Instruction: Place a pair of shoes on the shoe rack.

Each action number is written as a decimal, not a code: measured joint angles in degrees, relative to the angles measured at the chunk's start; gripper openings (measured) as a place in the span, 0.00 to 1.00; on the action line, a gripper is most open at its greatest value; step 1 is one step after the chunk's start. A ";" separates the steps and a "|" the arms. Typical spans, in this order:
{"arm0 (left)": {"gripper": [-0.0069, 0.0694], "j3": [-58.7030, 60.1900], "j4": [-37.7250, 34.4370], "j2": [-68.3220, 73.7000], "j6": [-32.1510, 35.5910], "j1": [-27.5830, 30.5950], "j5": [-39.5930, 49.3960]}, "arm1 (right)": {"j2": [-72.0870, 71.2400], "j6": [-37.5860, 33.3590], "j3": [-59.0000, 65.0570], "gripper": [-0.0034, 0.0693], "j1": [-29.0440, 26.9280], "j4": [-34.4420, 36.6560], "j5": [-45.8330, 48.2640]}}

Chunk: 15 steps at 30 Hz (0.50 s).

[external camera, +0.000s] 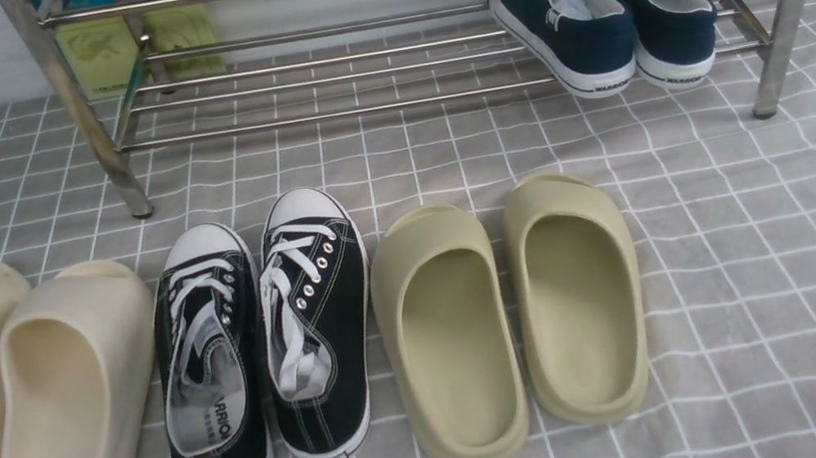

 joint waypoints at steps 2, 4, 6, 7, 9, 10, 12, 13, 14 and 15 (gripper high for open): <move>0.40 0.00 0.00 0.00 0.00 0.00 0.00 | 0.00 0.00 0.00 0.12 0.00 0.00 0.00; 0.40 0.00 0.00 0.00 0.00 0.00 0.00 | 0.00 0.00 0.00 0.13 0.00 0.00 0.00; 0.40 0.00 0.00 0.00 0.00 0.00 0.00 | 0.00 0.00 0.00 0.13 0.00 0.00 0.00; 0.40 0.00 0.00 0.00 0.00 0.00 0.00 | 0.00 0.00 0.00 0.13 0.00 0.00 0.00; 0.40 0.00 0.00 0.00 0.00 0.00 0.00 | 0.00 0.00 0.00 0.14 0.00 0.00 0.05; 0.40 0.00 0.00 0.00 0.00 0.00 0.00 | 0.00 0.00 0.00 0.14 0.00 0.00 0.05; 0.40 0.00 0.00 0.00 0.00 0.00 0.00 | 0.00 0.00 0.00 0.14 0.00 0.00 0.05; 0.40 0.00 0.00 0.00 0.00 0.00 0.00 | 0.00 0.00 0.00 0.15 0.00 0.00 0.05; 0.40 0.00 0.00 0.00 0.00 0.00 0.00 | 0.00 0.00 0.00 0.15 0.00 0.00 0.05; 0.40 0.00 0.00 0.00 0.00 0.00 0.00 | 0.00 0.00 0.00 0.15 0.00 0.00 0.05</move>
